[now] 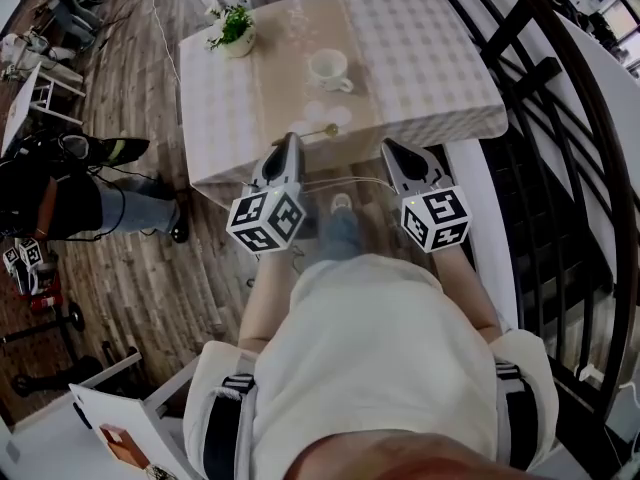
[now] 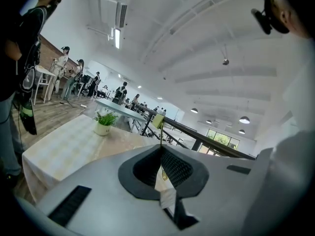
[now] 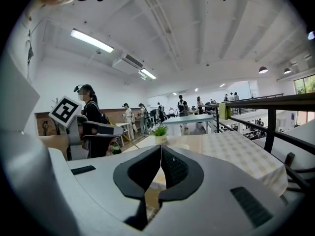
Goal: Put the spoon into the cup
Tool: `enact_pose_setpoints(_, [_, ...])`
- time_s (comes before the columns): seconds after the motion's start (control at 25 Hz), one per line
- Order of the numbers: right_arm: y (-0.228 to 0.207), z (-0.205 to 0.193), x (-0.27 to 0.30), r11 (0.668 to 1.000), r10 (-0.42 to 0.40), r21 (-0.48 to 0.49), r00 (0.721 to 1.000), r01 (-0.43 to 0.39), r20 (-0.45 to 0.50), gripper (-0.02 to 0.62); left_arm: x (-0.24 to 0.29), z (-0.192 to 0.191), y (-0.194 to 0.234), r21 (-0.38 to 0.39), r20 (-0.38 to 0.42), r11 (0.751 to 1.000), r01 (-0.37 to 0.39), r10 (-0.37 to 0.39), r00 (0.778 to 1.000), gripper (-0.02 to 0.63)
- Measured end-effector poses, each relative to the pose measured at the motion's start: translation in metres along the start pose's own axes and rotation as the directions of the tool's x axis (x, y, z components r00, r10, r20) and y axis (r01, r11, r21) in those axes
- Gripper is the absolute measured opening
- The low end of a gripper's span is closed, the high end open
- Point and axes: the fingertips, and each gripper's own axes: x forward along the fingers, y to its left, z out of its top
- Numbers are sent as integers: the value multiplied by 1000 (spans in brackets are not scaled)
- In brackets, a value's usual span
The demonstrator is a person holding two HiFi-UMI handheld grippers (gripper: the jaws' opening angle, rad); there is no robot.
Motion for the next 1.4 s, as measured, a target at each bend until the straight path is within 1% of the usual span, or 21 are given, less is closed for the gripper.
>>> enact_pose_setpoints(0.24, [-8, 8, 25, 1000, -17, -4, 1000, 17, -24, 2, 29, 12, 14, -10, -18, 1000, 17, -17, 1000, 5])
enact_pose_setpoints(0.44, [-16, 4, 48, 1000, -29, 5, 999, 29, -41, 2, 54, 12, 27, -11, -37, 1000, 29, -29, 999, 5])
enact_pose_setpoints(0.72, [-29, -7, 55, 999, -46, 22, 997, 48, -59, 2, 73, -1, 28, -5, -74, 999, 36, -37, 997, 5])
enact_pose_setpoints(1.08, [-44, -24, 82, 996, -70, 45, 992, 75, -101, 2, 109, -19, 45, -20, -140, 998, 55, -57, 988, 5])
enact_pose_setpoints(1.4, [-50, -32, 104, 995, -70, 61, 988, 79, -141, 2, 139, -40, 65, -42, -205, 998, 47, -55, 977, 5])
